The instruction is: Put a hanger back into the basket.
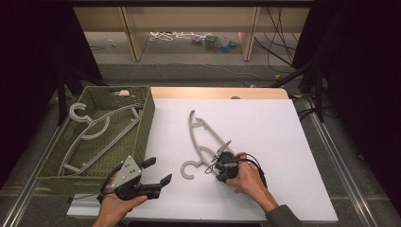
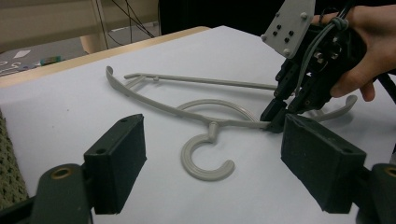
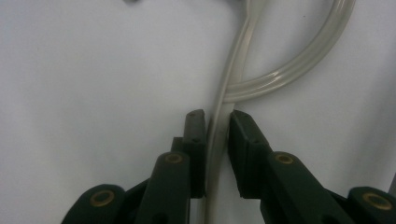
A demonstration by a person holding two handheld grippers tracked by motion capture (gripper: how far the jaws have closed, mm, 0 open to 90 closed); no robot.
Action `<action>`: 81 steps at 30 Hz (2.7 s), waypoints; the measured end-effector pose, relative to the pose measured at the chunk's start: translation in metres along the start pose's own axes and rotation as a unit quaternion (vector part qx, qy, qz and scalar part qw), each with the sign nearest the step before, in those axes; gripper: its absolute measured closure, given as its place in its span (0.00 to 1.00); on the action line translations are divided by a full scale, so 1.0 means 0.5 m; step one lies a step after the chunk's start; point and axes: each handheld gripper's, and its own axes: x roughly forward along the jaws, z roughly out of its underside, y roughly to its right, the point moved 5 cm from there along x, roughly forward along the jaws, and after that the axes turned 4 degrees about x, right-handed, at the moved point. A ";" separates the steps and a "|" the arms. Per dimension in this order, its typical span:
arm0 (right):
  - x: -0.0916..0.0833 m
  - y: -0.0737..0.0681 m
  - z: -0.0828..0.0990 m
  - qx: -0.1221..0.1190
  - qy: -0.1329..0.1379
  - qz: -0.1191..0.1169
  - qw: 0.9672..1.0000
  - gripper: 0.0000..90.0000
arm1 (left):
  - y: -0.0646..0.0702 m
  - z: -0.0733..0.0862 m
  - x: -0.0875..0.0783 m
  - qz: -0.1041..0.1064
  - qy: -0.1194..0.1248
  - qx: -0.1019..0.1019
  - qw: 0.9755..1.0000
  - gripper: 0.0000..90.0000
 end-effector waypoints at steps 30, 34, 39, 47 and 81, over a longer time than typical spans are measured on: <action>-0.111 0.000 0.011 -0.133 0.022 -0.017 0.991 0.91 | 0.007 -0.001 0.073 0.003 -0.046 0.051 0.998 0.31; -0.127 -0.005 0.014 -0.133 0.026 -0.018 0.991 0.91 | 0.001 -0.018 0.099 -0.003 -0.046 0.080 0.996 0.32; -0.145 -0.014 0.017 -0.139 0.032 -0.021 0.990 0.91 | -0.002 -0.017 0.128 -0.005 -0.071 0.100 0.992 0.34; -0.163 -0.035 0.019 -0.156 0.028 -0.033 0.987 0.91 | 0.000 -0.011 0.137 0.003 -0.105 0.164 0.981 0.35; -0.186 -0.064 0.018 -0.202 0.033 -0.067 0.977 0.91 | 0.044 -0.001 0.147 0.147 -0.139 0.338 0.919 0.75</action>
